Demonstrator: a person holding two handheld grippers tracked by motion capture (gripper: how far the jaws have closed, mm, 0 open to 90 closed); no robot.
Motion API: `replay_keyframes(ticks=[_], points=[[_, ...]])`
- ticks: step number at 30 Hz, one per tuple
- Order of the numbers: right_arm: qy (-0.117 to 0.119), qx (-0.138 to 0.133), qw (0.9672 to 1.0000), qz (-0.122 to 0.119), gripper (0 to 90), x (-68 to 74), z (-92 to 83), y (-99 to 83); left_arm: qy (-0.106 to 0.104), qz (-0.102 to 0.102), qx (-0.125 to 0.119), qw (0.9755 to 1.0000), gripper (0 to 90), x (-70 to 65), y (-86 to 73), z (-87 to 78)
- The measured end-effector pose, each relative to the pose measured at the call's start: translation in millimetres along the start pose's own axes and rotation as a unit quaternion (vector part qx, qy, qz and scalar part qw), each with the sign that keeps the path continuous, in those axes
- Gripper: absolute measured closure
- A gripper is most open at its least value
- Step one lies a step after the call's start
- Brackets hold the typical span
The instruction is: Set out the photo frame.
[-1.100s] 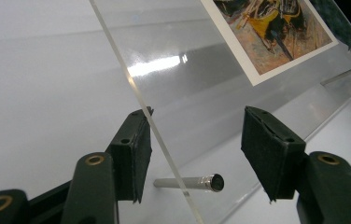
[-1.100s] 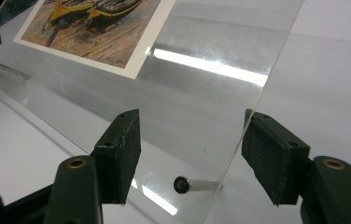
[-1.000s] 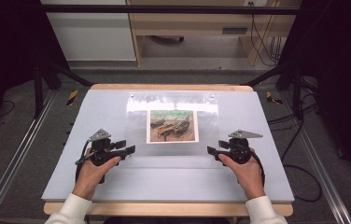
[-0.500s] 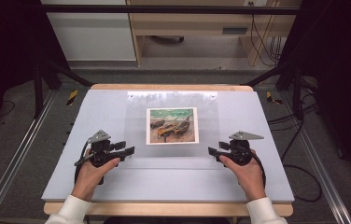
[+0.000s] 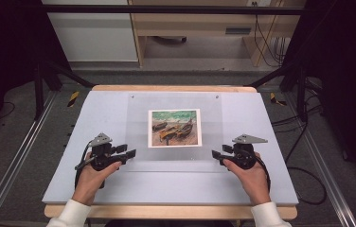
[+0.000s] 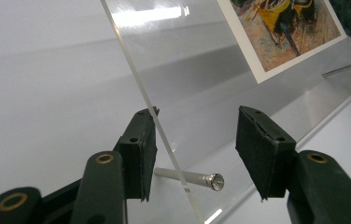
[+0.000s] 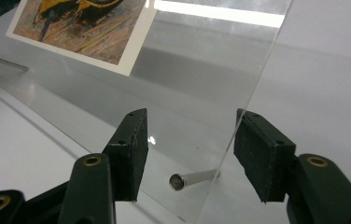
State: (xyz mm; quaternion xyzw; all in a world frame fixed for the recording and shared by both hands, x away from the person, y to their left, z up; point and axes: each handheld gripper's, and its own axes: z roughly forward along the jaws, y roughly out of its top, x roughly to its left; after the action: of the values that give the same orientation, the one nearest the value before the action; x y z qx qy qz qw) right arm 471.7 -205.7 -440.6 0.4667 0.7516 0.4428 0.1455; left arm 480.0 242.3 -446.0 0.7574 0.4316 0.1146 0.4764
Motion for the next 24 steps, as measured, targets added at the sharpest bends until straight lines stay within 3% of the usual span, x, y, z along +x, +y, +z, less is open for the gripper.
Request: replay_keyframes(ticks=[24], points=[[-0.009,0.001,0.9999,-0.012,52.7,5.6,-8.3,-7.0,0.009,0.005,0.001,0.9999,54.2,-5.6,-6.2,-7.0]])
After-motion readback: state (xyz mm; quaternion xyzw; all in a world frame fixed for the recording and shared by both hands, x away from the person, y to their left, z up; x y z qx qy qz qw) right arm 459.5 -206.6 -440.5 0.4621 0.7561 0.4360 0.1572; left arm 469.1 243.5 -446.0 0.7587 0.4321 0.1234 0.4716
